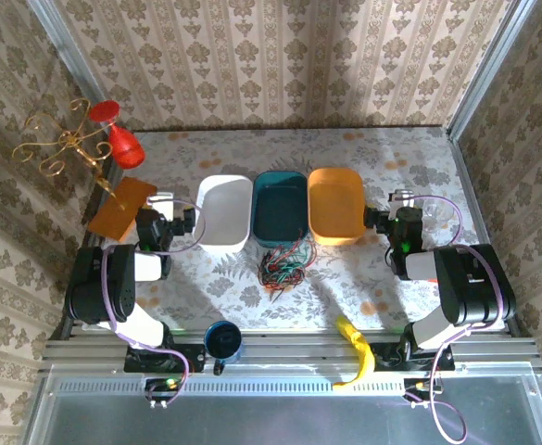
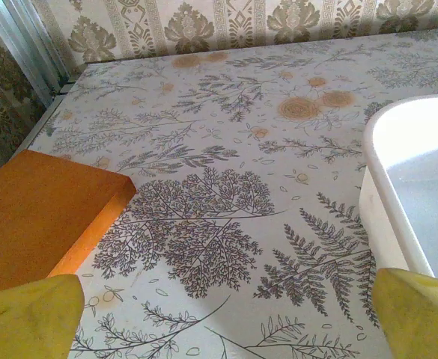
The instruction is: Untangle the cables
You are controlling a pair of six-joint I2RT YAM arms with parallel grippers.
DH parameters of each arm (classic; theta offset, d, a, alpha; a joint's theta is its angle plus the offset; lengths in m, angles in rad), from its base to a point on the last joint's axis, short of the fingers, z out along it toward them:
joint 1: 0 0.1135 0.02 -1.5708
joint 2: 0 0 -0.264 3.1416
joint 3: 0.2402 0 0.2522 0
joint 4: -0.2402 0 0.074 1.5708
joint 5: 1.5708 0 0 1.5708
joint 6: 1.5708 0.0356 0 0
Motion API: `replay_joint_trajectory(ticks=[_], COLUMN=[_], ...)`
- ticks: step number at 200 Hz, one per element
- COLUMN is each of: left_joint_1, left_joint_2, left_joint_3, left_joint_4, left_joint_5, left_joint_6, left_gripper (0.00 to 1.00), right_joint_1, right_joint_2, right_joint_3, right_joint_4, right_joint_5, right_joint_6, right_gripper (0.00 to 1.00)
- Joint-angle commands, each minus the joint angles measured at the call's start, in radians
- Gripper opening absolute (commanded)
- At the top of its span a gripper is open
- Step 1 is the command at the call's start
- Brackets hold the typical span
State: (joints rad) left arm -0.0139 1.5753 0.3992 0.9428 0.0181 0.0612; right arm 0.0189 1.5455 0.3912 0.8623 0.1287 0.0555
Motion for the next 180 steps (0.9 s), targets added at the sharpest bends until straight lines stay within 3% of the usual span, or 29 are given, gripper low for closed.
replay_joint_trajectory(ticks=[1, 180], left_joint_1=[-0.007, -0.007], left_joint_2=[-0.018, -0.018], left_joint_3=[-0.010, -0.010], left_joint_4=[-0.015, -0.015], left_joint_5=[-0.012, -0.012], left_joint_6=[0.023, 0.023], left_gripper=[1.00, 1.00], right_joint_1=[-0.006, -0.001], right_joint_2=[-0.016, -0.018], right_joint_3=[0.018, 0.018], right_joint_4=[-0.009, -0.011], right_joint_5=[-0.032, -0.028], right_joint_6=[-0.009, -0.013], right_gripper=[1.00, 1.00])
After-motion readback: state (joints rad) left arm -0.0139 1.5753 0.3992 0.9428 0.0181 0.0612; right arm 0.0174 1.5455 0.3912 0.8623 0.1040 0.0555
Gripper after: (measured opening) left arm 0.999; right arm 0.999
